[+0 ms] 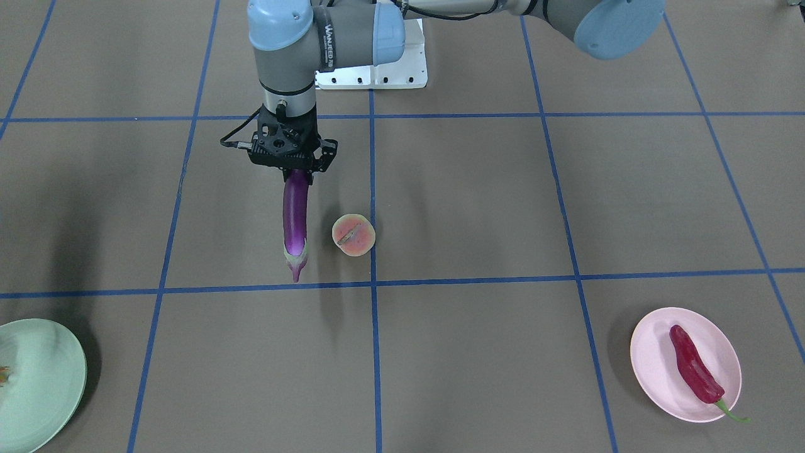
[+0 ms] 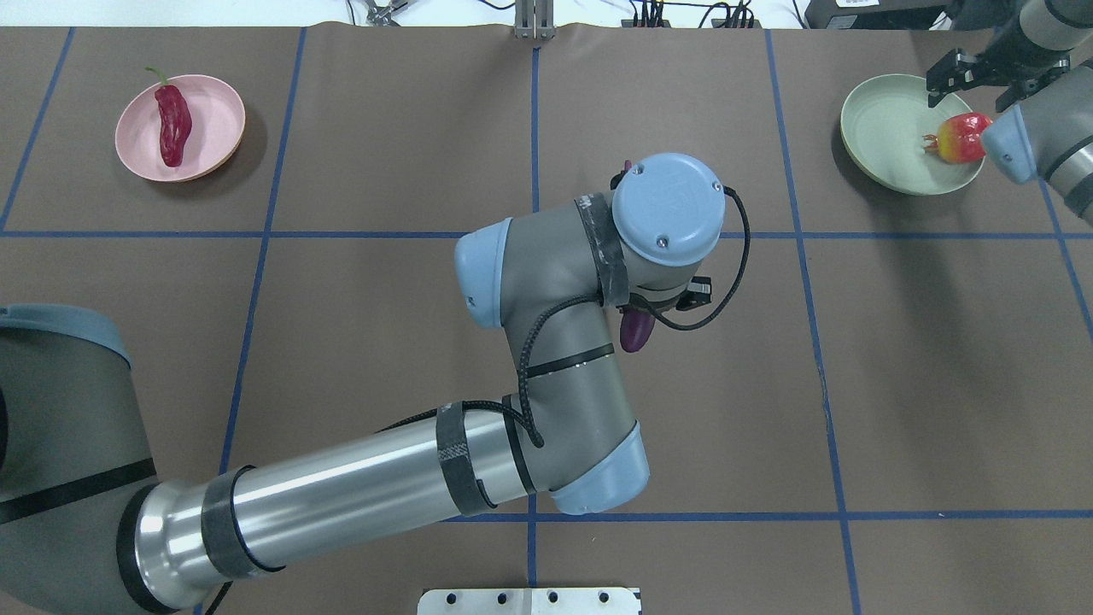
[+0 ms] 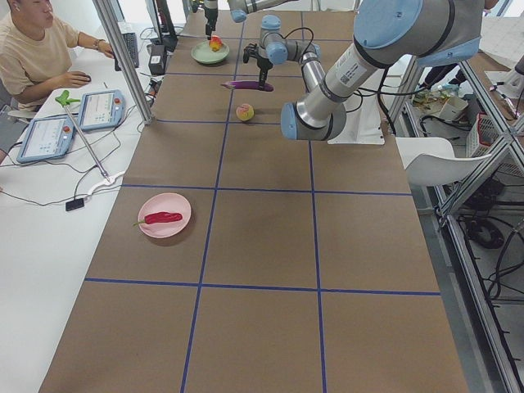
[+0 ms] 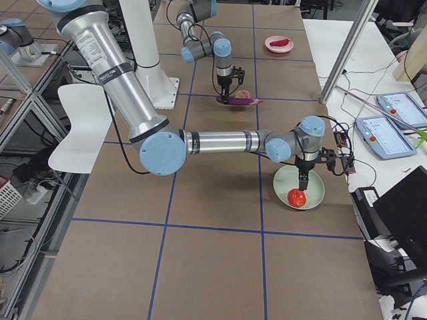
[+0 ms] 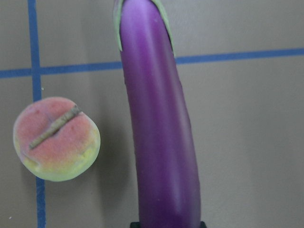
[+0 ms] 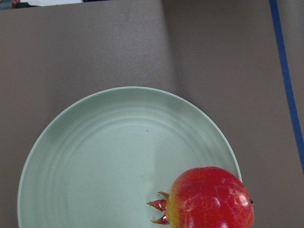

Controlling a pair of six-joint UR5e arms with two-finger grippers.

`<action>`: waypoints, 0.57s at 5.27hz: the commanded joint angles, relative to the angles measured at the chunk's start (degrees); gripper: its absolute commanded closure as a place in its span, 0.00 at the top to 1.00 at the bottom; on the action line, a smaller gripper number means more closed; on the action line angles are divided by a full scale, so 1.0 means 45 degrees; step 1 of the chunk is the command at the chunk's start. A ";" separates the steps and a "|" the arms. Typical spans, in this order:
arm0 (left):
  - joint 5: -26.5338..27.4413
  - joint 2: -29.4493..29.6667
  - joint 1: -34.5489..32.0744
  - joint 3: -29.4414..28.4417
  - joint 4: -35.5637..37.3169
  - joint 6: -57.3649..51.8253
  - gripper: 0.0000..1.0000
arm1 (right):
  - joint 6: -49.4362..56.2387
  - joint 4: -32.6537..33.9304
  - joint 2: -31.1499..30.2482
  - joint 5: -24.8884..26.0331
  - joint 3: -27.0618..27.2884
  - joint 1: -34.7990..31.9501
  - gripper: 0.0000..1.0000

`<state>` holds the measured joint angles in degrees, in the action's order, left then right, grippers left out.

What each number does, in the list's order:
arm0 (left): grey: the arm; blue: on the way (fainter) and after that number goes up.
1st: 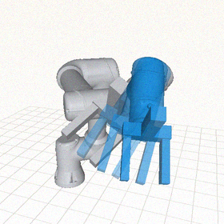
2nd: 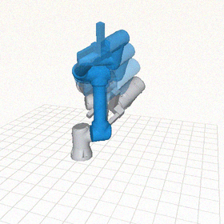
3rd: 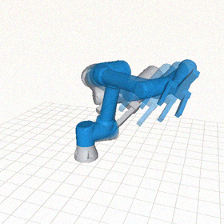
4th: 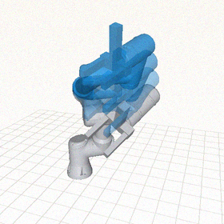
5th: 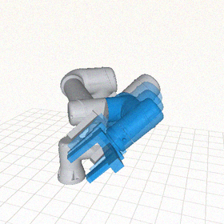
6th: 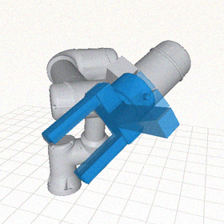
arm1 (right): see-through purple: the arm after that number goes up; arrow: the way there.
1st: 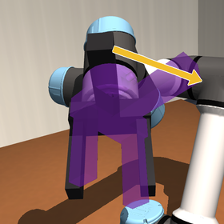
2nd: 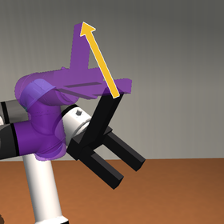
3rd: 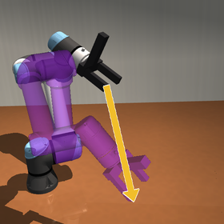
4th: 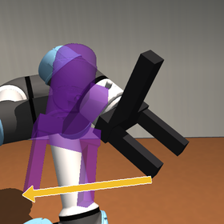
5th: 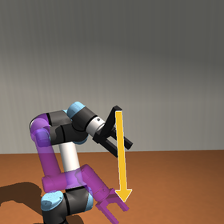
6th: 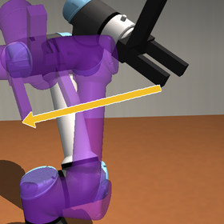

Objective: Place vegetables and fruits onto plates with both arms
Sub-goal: 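Carry the eggplant onto the pink plate while the right gripper returns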

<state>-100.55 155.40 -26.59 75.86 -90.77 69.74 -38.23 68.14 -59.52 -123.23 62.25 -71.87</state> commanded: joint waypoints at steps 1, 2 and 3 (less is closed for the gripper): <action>-0.0406 -0.0970 -0.1776 0.0251 0.0093 0.1290 0.00 | -0.2093 0.0013 -0.0519 -0.1299 0.1758 0.0304 1.00; -0.2459 -0.2448 -0.3178 0.0270 0.0073 0.1898 0.00 | -0.3888 -0.0006 -0.0910 -0.1327 0.3124 0.1022 1.00; -0.2751 -0.3429 -0.4391 0.0173 0.0093 0.2504 0.00 | -0.5685 -0.0006 -0.1127 -0.1288 0.4511 0.1899 1.00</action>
<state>-110.45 144.12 -41.52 76.90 -90.40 78.60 -56.81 68.14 -63.58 -128.95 77.14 -66.53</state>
